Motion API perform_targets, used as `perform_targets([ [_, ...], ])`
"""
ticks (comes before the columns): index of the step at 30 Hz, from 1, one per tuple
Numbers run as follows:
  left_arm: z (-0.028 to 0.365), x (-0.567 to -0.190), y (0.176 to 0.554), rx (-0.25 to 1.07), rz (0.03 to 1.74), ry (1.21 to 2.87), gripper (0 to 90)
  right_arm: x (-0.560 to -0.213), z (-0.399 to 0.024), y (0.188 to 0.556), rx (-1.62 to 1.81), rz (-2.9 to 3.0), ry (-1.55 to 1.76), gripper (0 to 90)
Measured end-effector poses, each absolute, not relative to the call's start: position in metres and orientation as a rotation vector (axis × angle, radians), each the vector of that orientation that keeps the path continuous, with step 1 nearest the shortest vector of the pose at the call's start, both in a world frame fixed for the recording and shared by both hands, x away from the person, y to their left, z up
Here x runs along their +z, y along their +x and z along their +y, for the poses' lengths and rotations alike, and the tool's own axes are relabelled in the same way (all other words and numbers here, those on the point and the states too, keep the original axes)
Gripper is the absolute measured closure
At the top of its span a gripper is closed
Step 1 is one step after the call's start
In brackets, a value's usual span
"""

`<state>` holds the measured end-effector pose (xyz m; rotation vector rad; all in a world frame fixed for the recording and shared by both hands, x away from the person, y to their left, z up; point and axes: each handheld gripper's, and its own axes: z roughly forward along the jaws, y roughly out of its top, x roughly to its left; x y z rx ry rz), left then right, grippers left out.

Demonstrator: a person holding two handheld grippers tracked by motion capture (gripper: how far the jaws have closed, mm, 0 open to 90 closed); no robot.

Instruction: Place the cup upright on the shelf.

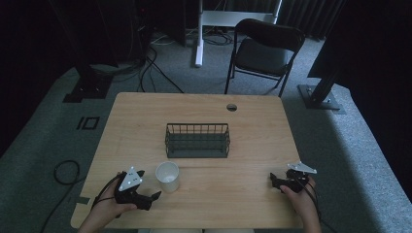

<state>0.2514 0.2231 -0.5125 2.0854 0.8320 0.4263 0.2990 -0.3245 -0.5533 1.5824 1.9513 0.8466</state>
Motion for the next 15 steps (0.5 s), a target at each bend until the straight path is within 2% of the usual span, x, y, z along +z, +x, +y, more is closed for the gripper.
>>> perform_targets([
  [9,0.207,-0.509,0.257,0.414,0.788,2.032,1.2,-0.553,-0.325,0.299,0.847,1.952,1.582,11.6],
  [15,0.197,-0.509,0.26,0.459,0.742,2.003,1.2,-0.553,-0.325,0.299,0.847,1.952,1.582,11.6],
])
